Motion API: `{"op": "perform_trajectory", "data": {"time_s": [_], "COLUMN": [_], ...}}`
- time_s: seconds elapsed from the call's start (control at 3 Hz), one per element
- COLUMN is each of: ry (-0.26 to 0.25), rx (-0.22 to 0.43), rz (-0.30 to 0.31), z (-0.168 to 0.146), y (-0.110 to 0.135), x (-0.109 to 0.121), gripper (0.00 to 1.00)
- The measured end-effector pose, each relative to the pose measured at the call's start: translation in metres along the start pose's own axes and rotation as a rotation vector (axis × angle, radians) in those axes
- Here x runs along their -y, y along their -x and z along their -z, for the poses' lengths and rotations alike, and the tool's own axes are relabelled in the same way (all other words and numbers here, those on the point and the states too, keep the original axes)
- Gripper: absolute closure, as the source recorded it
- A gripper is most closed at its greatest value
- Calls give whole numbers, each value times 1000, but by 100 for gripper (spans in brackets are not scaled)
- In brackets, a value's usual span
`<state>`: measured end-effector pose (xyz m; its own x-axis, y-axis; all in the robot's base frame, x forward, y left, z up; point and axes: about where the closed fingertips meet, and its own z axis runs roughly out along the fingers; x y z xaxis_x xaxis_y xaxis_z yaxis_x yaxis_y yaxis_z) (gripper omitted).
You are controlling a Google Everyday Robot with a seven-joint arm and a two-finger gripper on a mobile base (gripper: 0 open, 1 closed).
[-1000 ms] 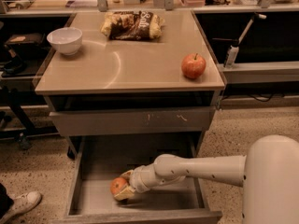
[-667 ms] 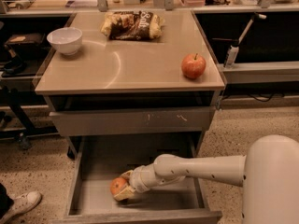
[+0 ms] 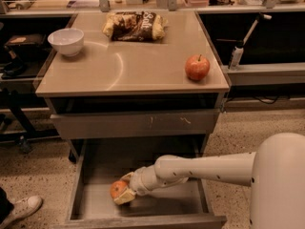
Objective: Pick orange from middle drawer and place on counter
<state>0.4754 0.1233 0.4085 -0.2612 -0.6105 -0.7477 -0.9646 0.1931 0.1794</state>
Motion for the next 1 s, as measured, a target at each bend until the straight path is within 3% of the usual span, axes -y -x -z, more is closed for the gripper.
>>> {"op": "perform_trajectory", "data": {"time_s": [1.0], "ry": [-58], "rx": [-48], "rz": [9], "z": [75], "y": [110], "x": [-38], "gripper": [100]}}
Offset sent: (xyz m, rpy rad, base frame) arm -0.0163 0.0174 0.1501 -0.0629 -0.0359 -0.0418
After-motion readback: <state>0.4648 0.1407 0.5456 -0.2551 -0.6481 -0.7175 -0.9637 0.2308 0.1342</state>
